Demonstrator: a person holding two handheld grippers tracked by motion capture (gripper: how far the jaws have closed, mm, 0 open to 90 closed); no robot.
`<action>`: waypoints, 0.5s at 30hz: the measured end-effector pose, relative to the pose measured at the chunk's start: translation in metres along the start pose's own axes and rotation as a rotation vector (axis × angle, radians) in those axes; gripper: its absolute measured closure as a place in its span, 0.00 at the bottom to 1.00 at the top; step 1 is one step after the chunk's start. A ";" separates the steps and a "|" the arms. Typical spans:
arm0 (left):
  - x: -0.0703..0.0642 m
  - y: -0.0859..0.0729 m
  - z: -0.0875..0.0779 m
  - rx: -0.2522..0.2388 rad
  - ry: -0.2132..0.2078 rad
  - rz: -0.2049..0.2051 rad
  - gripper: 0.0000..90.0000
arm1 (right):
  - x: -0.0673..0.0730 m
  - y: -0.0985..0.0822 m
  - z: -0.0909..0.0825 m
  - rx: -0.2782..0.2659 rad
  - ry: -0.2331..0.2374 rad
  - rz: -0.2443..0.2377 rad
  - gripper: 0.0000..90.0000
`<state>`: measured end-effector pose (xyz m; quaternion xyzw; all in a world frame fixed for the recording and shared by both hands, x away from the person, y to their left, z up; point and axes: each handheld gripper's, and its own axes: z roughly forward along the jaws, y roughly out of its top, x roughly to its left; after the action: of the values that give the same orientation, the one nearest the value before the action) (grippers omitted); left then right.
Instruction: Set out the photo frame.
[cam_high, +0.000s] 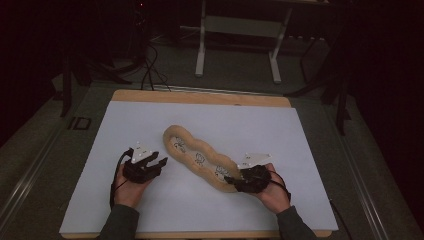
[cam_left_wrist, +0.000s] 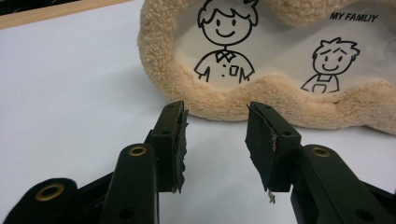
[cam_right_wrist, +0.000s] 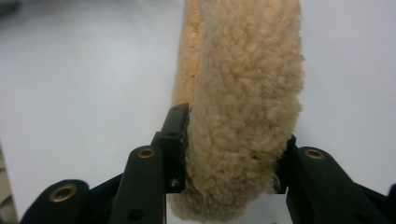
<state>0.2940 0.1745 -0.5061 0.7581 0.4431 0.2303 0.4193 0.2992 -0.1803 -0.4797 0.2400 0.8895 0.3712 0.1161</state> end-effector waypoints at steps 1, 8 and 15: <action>0.000 0.000 0.000 0.000 0.000 0.000 0.64 | 0.000 0.000 0.000 0.000 0.000 0.000 0.67; 0.001 0.000 0.002 0.007 0.016 -0.003 0.63 | -0.009 -0.005 -0.008 0.002 -0.093 0.009 0.66; -0.001 -0.001 0.006 0.019 0.026 0.002 0.62 | -0.014 -0.008 -0.012 -0.001 -0.123 0.030 0.63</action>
<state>0.2975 0.1717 -0.5095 0.7595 0.4499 0.2364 0.4061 0.3036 -0.1995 -0.4773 0.2757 0.8767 0.3579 0.1651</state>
